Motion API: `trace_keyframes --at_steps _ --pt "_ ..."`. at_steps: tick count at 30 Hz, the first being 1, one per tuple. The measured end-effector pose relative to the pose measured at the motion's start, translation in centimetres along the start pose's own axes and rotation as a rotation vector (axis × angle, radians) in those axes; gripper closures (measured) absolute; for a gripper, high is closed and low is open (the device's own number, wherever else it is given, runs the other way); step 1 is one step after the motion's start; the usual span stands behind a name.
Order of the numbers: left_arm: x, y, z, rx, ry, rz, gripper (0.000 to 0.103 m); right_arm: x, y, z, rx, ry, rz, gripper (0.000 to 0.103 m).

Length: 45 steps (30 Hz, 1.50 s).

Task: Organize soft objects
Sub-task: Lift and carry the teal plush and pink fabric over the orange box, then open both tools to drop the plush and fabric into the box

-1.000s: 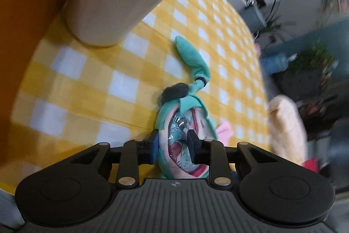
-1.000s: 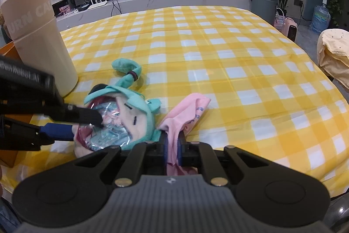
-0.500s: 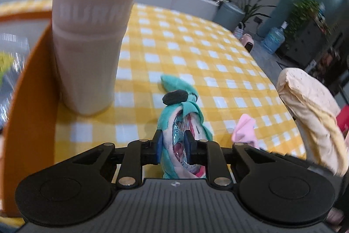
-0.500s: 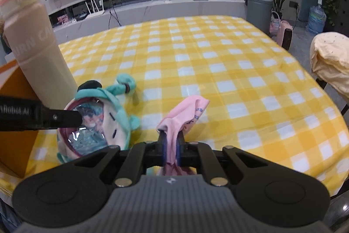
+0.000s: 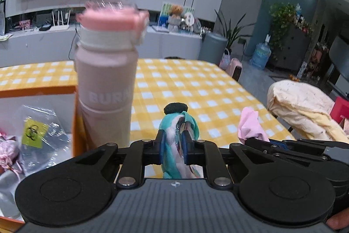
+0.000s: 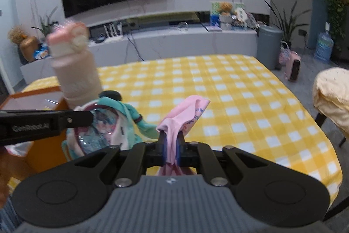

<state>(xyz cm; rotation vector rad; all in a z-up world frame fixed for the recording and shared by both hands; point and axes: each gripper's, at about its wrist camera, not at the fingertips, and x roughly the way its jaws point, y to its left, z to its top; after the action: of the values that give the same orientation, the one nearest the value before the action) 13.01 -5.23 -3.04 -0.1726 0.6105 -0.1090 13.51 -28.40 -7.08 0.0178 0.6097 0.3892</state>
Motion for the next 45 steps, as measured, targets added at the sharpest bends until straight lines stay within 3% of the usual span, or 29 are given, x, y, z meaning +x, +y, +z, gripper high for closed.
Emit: trace_keyframes --at_steps 7,12,20,27,30,36,45 --pt "-4.3 0.8 0.9 -0.005 -0.102 -0.025 0.087 -3.1 4.0 1.4 -0.064 -0.072 0.075 0.097" --pt "-8.0 2.3 1.8 -0.003 -0.203 0.004 0.087 -4.8 7.4 2.3 -0.119 -0.115 0.145 0.097" --pt "-13.4 6.6 3.6 -0.020 -0.348 0.115 0.087 -6.0 12.5 4.2 -0.195 -0.162 0.272 0.097" --pt "-14.2 10.3 4.3 -0.082 -0.379 0.224 0.087 -3.7 16.8 5.7 -0.235 -0.131 0.363 0.097" --pt "-14.1 12.4 3.8 -0.106 -0.323 0.256 0.087 -1.9 18.7 5.5 -0.279 -0.091 0.381 0.097" --pt "-9.8 15.6 1.5 -0.162 -0.147 0.266 0.087 3.1 21.9 3.9 -0.390 0.009 0.340 0.097" --pt "-5.6 20.2 -1.7 -0.238 0.045 0.248 0.087 8.5 23.7 3.1 -0.380 0.164 0.377 0.097"
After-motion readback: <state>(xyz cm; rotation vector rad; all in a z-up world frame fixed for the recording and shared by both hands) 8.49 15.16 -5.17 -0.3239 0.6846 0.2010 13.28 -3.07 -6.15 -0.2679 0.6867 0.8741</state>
